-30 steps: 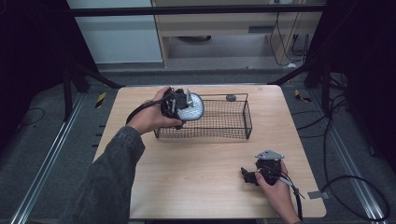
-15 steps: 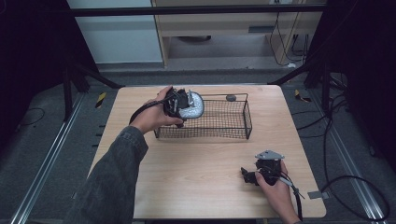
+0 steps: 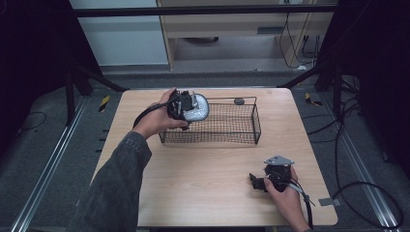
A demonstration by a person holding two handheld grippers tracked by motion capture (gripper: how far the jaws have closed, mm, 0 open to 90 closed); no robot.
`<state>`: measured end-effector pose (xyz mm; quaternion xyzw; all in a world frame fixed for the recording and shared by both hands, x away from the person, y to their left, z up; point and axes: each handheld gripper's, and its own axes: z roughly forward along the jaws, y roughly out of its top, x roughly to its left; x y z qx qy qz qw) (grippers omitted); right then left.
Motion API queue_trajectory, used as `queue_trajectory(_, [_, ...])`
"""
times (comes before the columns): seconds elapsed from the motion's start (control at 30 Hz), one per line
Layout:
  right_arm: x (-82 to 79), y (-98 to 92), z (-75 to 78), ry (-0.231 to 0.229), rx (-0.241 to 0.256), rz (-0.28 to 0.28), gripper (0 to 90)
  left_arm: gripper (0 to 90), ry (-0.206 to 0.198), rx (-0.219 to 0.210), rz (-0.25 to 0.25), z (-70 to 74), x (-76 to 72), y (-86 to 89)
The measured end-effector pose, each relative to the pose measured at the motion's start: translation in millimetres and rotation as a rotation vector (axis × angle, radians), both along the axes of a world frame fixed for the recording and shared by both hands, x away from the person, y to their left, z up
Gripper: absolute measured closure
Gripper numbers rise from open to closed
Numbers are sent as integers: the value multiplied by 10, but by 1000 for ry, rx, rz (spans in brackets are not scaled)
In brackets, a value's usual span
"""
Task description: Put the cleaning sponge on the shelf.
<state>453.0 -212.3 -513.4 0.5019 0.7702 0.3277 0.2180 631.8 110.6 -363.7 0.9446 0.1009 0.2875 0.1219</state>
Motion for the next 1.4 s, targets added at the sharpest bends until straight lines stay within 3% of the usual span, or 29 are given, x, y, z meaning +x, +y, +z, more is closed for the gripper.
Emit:
queue_trajectory(0.63, [1,-1,-1,-2,-1,1,7,90,27,38,-25,-156,105,-30])
queue_trajectory(1.4, [1,-1,-1,-2,-1,1,7,65,57,19,7,-275,251,-23])
